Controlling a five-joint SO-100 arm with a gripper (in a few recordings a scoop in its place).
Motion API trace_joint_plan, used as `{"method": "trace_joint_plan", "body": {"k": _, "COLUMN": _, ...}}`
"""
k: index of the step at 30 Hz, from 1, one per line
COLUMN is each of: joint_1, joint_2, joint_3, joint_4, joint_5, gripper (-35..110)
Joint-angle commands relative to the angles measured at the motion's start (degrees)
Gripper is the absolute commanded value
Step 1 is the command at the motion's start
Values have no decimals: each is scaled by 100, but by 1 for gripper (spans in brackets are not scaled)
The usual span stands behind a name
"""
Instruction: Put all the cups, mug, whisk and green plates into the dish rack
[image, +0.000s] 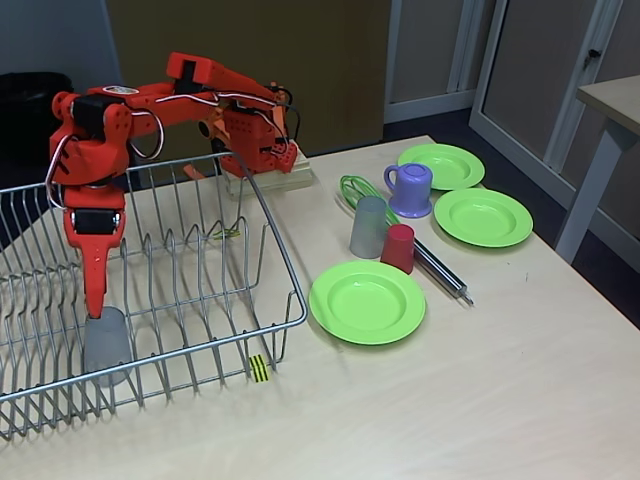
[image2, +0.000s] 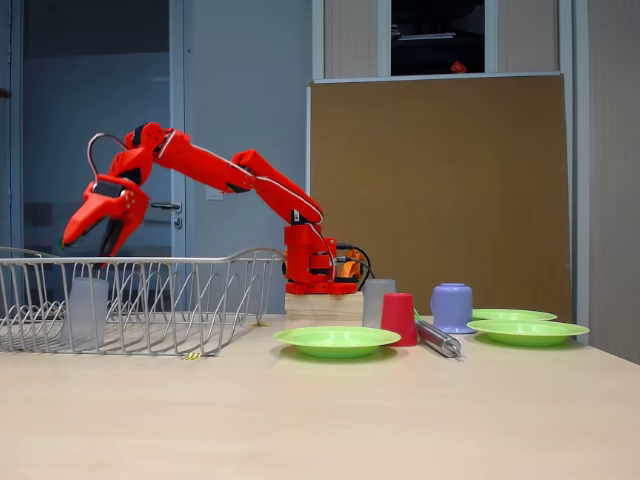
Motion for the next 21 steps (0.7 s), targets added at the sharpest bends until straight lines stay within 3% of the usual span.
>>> {"method": "trace_joint_plan", "body": {"k": 1, "joint_1": -176, "joint_2": 835, "joint_3": 360, "joint_4": 132, "joint_5": -9, "gripper": 40}}
{"method": "trace_joint_plan", "body": {"k": 9, "joint_1": -1143, "joint_2": 2268, "joint_3": 1863, "joint_4": 360, "joint_5": 510, "gripper": 34}}
{"method": "trace_joint_plan", "body": {"k": 16, "joint_1": -2786, "joint_2": 2786, "joint_3": 2320, "joint_4": 958, "joint_5": 2021, "gripper": 34}}
{"method": "trace_joint_plan", "body": {"k": 21, "joint_1": -3981, "joint_2": 3489, "joint_3": 3393, "joint_4": 765, "joint_5": 3463, "gripper": 35}}
